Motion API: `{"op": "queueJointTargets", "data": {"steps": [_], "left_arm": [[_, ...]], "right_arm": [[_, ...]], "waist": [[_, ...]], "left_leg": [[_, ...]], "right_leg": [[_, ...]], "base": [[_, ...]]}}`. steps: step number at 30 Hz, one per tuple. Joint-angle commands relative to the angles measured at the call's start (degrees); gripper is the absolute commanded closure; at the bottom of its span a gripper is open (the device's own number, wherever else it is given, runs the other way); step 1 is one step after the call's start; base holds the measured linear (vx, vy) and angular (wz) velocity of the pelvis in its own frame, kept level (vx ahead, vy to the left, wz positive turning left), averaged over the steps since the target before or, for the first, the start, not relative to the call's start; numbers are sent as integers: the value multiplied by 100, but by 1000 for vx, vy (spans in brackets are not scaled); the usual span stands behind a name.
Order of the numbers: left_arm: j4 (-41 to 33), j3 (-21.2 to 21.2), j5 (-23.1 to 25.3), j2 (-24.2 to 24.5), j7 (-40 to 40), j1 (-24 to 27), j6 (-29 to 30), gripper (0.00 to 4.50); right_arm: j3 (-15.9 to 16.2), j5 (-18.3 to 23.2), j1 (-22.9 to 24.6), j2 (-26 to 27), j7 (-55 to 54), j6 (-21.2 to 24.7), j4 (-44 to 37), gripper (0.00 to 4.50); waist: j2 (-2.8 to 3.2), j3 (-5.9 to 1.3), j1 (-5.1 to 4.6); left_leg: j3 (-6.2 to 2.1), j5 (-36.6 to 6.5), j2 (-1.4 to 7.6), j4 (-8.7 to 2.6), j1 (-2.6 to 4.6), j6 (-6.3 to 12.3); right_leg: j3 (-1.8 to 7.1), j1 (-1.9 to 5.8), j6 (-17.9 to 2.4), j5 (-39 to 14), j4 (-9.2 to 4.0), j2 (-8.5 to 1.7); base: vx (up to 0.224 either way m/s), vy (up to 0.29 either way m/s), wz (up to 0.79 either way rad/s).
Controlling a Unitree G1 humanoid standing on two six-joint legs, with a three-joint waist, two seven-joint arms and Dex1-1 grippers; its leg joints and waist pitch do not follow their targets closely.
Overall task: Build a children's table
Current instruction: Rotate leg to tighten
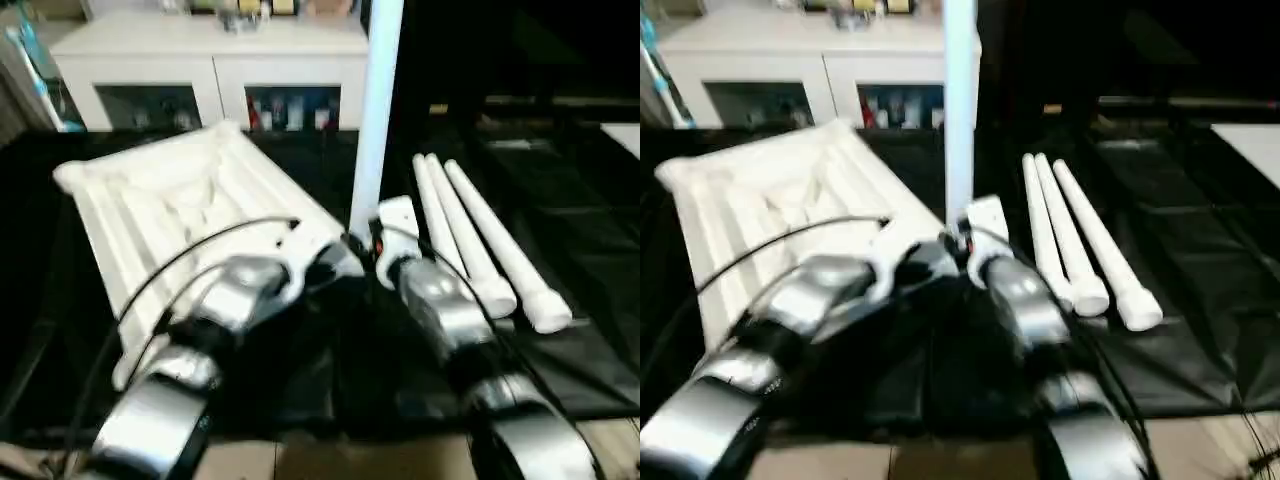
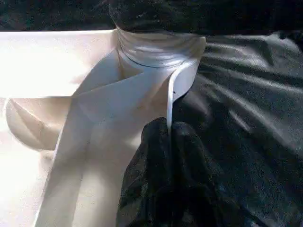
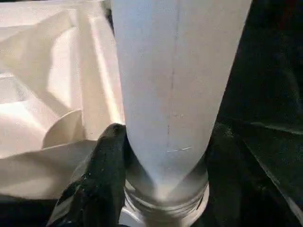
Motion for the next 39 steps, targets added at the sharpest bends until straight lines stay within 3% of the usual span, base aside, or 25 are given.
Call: {"op": "queueJointTargets", "data": {"steps": [1,2,3,4,8,13,18,19,25,28,31,39], "left_arm": [[278,37,85,-88,356,-127,-20,450],[280,-3,128,-57,294,-117,-88,450],[280,-32,157,-35,252,-107,-134,450],[229,-99,212,27,169,-54,-224,450],[246,-182,277,132,50,28,-334,450],[-163,-348,346,491,-450,405,-554,450],[-557,-461,322,779,-881,666,-688,450],[-728,-500,292,907,-1094,782,-723,450],[-1671,-663,-11,1449,-2261,1315,-1193,450],[-2232,-667,-265,1651,-2705,1550,-961,450],[-2367,-649,-258,1731,-2741,1625,-915,450],[-2603,-650,-296,1793,-2822,1731,-780,450]], "right_arm": [[170,-47,93,307,130,125,370,241],[115,5,99,302,207,50,350,241],[76,46,106,297,264,0,334,190],[30,124,144,266,400,-33,275,177],[-2,175,172,166,592,-139,265,149],[390,44,602,-391,1661,-341,-474,104],[460,133,908,-766,2368,-570,-967,104],[448,227,1030,-901,2648,-635,-1189,104],[555,474,1435,-1412,3645,-709,-1831,104],[530,632,1578,-1525,3969,-653,-2049,104],[542,647,1643,-1569,4098,-666,-2150,104],[746,486,1657,-1625,4224,-754,-2092,119]], "waist": [[32,-262,20],[26,-269,30],[25,-275,36],[27,-285,47],[16,-297,62],[-18,-297,98],[-32,-295,88],[-6,-295,87],[32,-294,118],[32,-299,160],[35,-323,207],[1,-330,243]], "left_leg": [[-232,-2300,340,-498,61,-19],[-224,-2188,351,-503,47,19],[-219,-2129,352,-499,42,39],[-206,-2024,357,-491,43,75],[-185,-1718,353,-477,7,215],[-179,-1476,382,-478,-19,354],[-173,-1408,386,-470,-36,407],[-162,-1452,395,-467,-7,408],[-163,-1397,453,-491,-11,400],[-143,-1321,455,-485,-9,385],[-131,-1072,450,-454,-16,442],[-127,-898,426,-425,-39,453]], "right_leg": [[273,100,-989,-2115,-553,-533],[283,122,-1059,-1876,-532,-539],[286,131,-1091,-1774,-522,-543],[289,137,-1159,-1585,-506,-546],[285,177,-1215,-1410,-487,-554],[271,213,-1220,-1269,-473,-555],[264,238,-1267,-1263,-472,-568],[263,203,-1278,-1365,-488,-565],[258,197,-1406,-940,-429,-546],[263,190,-1445,-770,-400,-537],[253,188,-1513,-386,-353,-531],[246,212,-1439,-390,-340,-543]], "base": [[0,0,0],[0,0,0],[0,0,0],[0,0,0],[0,0,0],[0,0,0],[0,0,0],[0,0,0],[0,0,0],[0,0,0],[0,0,0],[0,0,0]]}}
